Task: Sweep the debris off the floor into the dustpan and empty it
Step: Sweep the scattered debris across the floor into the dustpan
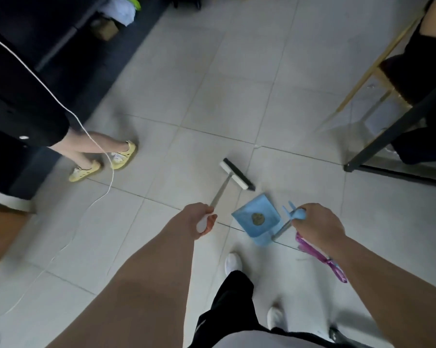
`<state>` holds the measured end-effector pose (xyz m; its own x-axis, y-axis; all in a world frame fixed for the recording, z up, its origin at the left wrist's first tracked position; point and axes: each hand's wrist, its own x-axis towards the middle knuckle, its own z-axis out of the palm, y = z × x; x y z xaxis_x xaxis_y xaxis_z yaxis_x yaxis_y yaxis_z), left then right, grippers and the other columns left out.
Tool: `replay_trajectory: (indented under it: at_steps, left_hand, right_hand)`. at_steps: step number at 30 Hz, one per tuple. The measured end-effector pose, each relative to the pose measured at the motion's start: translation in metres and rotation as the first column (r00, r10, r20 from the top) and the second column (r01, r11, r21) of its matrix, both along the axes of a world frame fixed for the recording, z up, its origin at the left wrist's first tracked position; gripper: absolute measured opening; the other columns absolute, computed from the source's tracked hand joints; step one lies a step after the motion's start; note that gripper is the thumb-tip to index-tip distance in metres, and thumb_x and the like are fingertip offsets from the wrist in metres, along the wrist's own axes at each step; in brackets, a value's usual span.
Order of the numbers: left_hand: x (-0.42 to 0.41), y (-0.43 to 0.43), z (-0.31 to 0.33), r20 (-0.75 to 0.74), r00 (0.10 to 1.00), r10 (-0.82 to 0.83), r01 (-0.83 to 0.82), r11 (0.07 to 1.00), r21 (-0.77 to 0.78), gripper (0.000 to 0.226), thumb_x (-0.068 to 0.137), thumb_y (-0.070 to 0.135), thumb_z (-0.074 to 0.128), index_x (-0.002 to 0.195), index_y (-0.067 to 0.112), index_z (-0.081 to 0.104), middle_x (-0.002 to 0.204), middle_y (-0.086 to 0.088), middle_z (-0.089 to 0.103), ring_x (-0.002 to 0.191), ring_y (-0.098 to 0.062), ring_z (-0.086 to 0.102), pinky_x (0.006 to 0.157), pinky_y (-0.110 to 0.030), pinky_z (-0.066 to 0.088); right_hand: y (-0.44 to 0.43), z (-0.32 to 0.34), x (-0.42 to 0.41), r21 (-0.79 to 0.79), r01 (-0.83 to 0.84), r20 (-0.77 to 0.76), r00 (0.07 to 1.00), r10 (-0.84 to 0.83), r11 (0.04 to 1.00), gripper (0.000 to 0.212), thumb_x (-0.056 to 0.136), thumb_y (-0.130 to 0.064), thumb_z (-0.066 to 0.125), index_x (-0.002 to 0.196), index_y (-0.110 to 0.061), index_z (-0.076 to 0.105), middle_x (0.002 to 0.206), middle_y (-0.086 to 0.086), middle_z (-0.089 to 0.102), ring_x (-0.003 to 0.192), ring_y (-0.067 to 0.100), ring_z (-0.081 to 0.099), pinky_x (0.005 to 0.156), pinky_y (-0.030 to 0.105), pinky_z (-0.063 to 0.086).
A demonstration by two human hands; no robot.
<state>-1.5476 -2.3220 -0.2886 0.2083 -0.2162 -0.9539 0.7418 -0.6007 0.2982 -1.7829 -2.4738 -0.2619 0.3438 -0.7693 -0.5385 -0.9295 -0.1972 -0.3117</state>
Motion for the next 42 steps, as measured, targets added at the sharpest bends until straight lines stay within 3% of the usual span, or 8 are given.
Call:
replay_trajectory:
  at_steps: [13, 17, 20, 25, 35, 38, 40, 42]
  left_hand:
    - [-0.146, 0.249, 0.006, 0.018, 0.942, 0.335, -0.333, 0.928, 0.167, 0.018, 0.096, 0.016, 0.055, 0.09, 0.003, 0.066, 0.064, -0.005, 0.06, 0.034, -0.008, 0.049, 0.032, -0.011, 0.04]
    - [-0.176, 0.309, 0.023, 0.064, 0.91, 0.41, -0.415, 0.894, 0.168, 0.014, 0.097, 0.014, 0.054, 0.088, 0.003, 0.059, 0.061, -0.007, 0.059, 0.029, -0.008, 0.048, 0.033, -0.01, 0.042]
    - [-0.191, 0.353, 0.023, 0.072, 0.905, 0.42, -0.425, 0.881, 0.206, 0.008, 0.097, 0.015, 0.053, 0.094, 0.008, 0.057, 0.055, -0.007, 0.059, 0.027, -0.01, 0.048, 0.033, -0.01, 0.04]
    - [-0.229, 0.431, 0.021, 0.034, 0.878, 0.477, -0.471, 0.849, 0.238, 0.017, 0.097, 0.015, 0.053, 0.083, 0.005, 0.056, 0.052, -0.006, 0.059, 0.026, -0.01, 0.047, 0.032, -0.01, 0.039]
    - [-0.32, 0.597, 0.04, 0.003, 0.82, 0.573, -0.555, 0.793, 0.253, 0.025, 0.097, 0.016, 0.051, 0.076, 0.004, 0.054, 0.046, -0.005, 0.056, 0.026, -0.009, 0.044, 0.034, -0.013, 0.036]
    - [-0.333, 0.628, 0.048, 0.017, 0.775, 0.632, -0.617, 0.75, 0.24, 0.018, 0.098, 0.014, 0.049, 0.086, 0.001, 0.054, 0.053, -0.008, 0.058, 0.026, -0.01, 0.045, 0.03, -0.012, 0.039]
    - [-0.331, 0.636, 0.052, 0.044, 0.786, 0.617, -0.608, 0.758, 0.238, 0.013, 0.098, 0.011, 0.05, 0.092, 0.001, 0.054, 0.057, -0.008, 0.058, 0.026, -0.01, 0.046, 0.03, -0.012, 0.039]
    - [-0.318, 0.631, 0.061, 0.095, 0.807, 0.583, -0.589, 0.779, 0.215, 0.016, 0.097, 0.009, 0.049, 0.084, 0.0, 0.053, 0.052, -0.008, 0.056, 0.025, -0.01, 0.045, 0.031, -0.01, 0.037]
  right_hand:
    - [0.128, 0.017, -0.033, -0.067, -0.474, -0.044, 0.881, 0.472, 0.878, 0.028, 0.087, -0.027, 0.059, 0.111, -0.013, 0.061, 0.112, 0.009, 0.066, 0.104, 0.03, 0.062, 0.074, 0.028, 0.042]
    - [0.182, 0.03, -0.034, -0.001, -0.577, -0.058, 0.815, 0.576, 0.816, 0.021, 0.078, -0.019, 0.066, 0.098, -0.015, 0.059, 0.096, 0.006, 0.065, 0.079, 0.023, 0.061, 0.062, 0.023, 0.041]
    - [0.22, 0.028, -0.035, -0.014, -0.648, -0.042, 0.761, 0.648, 0.761, 0.017, 0.08, -0.019, 0.062, 0.096, -0.014, 0.058, 0.1, 0.007, 0.066, 0.087, 0.027, 0.062, 0.067, 0.027, 0.042]
    - [0.281, 0.019, -0.043, -0.038, -0.693, -0.027, 0.721, 0.692, 0.72, 0.029, 0.081, -0.021, 0.06, 0.109, -0.012, 0.062, 0.105, 0.008, 0.066, 0.097, 0.03, 0.063, 0.07, 0.028, 0.043]
    - [0.424, 0.02, -0.07, -0.035, -0.785, -0.074, 0.619, 0.782, 0.618, 0.019, 0.084, -0.016, 0.058, 0.102, -0.01, 0.061, 0.106, 0.011, 0.066, 0.099, 0.031, 0.063, 0.072, 0.028, 0.043]
    - [0.449, 0.024, -0.074, -0.034, -0.791, -0.077, 0.611, 0.788, 0.611, 0.025, 0.085, -0.02, 0.062, 0.107, -0.009, 0.062, 0.11, 0.011, 0.066, 0.104, 0.032, 0.063, 0.077, 0.03, 0.046]
    - [0.46, 0.026, -0.075, -0.03, -0.806, -0.086, 0.591, 0.802, 0.591, 0.019, 0.084, -0.018, 0.061, 0.102, -0.01, 0.061, 0.103, 0.01, 0.066, 0.098, 0.03, 0.063, 0.073, 0.029, 0.044]
    - [0.466, 0.027, -0.074, -0.037, -0.817, -0.089, 0.576, 0.813, 0.575, 0.011, 0.084, -0.017, 0.06, 0.093, -0.013, 0.057, 0.093, 0.008, 0.063, 0.085, 0.028, 0.06, 0.068, 0.028, 0.042]
